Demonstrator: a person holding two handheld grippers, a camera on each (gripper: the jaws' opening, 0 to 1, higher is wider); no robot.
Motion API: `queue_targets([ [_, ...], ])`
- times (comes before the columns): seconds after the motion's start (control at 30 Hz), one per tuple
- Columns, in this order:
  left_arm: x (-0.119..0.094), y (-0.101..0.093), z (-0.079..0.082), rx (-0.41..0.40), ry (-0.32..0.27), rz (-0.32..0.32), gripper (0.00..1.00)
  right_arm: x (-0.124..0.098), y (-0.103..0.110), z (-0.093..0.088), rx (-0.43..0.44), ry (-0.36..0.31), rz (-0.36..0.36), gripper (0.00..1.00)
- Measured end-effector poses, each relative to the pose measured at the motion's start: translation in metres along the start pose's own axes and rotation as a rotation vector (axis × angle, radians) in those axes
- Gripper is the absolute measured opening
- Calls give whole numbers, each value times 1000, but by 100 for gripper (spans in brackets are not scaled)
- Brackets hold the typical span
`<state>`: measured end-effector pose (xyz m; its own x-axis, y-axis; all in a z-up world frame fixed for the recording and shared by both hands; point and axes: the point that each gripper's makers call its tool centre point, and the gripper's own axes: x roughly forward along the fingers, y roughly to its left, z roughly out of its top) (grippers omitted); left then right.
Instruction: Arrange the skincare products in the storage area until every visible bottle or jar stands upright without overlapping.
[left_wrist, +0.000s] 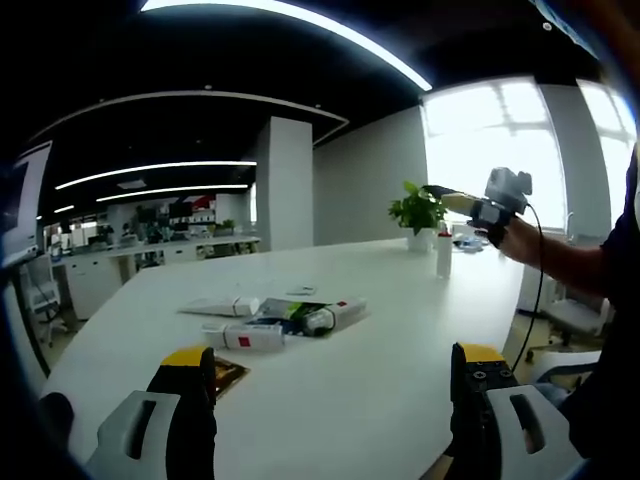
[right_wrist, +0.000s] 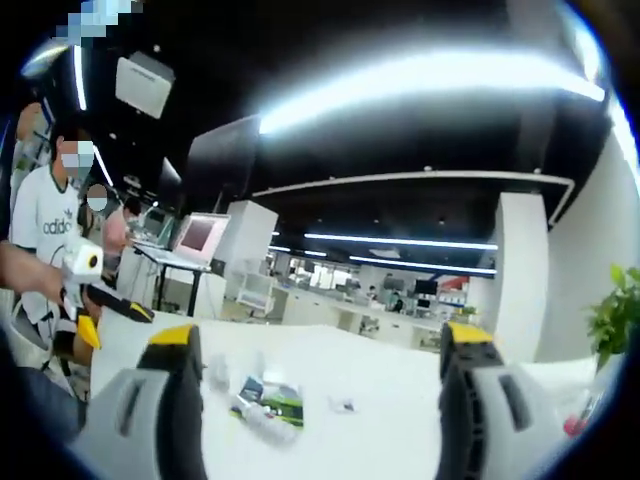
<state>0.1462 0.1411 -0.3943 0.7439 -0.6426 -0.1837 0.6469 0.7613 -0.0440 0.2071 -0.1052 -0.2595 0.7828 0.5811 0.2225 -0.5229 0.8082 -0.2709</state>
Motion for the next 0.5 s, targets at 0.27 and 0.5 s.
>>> queue_targets([
  [0.27,0,3,-3,-4,5,10,100,22,11,-35,26,55,38,99],
  [0.5,0,3,-3,-6,5,11,100,37,22,-59,33,102,68,99],
])
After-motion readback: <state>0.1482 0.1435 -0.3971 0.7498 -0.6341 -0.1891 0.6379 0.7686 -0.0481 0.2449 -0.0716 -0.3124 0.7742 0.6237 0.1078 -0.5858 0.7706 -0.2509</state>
